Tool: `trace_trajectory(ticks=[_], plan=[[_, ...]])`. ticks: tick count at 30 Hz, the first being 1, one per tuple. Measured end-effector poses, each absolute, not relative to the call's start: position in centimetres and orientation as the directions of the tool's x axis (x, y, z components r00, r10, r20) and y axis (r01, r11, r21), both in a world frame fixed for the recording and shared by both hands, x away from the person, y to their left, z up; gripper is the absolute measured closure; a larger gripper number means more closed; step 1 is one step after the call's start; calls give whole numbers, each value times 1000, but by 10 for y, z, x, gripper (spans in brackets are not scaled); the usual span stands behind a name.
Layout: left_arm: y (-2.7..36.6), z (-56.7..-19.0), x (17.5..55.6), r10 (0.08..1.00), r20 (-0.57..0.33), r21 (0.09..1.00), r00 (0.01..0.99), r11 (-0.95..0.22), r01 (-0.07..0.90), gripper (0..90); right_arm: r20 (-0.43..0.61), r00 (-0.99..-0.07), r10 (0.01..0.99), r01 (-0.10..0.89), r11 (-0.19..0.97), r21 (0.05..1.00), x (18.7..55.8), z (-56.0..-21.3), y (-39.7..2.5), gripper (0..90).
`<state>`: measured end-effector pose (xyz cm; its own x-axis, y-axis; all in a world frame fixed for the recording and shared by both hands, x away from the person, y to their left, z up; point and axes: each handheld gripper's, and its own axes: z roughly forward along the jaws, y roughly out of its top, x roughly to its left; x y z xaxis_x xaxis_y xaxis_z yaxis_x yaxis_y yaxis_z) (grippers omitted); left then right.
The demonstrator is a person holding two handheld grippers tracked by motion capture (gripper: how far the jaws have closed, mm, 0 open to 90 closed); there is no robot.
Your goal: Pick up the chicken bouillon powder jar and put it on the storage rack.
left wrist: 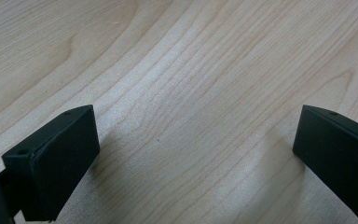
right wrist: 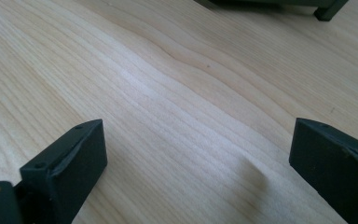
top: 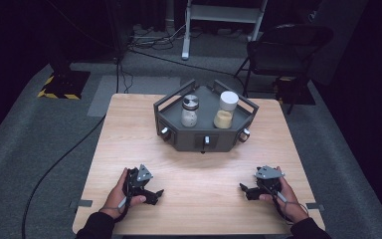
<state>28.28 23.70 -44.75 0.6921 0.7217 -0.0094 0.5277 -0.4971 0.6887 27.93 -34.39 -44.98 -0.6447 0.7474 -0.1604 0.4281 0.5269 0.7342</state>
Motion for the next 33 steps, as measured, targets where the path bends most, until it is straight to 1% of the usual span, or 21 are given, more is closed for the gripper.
trace_trajectory(ticks=[5,10,15,33], plan=[[237,-447,283,722,-9,689,692,-497,528,4,-67,-642,764,488,474,733,287,-450,-358,26],[237,-447,283,722,-9,689,692,-497,528,4,-12,-641,768,528,452,719,295,-448,-368,11],[237,-447,283,721,-9,689,693,-498,527,4,-15,-656,755,519,465,717,297,-448,-375,4],[237,-447,283,719,-8,689,695,-500,525,4,-14,-657,754,519,466,717,297,-448,-375,3]])
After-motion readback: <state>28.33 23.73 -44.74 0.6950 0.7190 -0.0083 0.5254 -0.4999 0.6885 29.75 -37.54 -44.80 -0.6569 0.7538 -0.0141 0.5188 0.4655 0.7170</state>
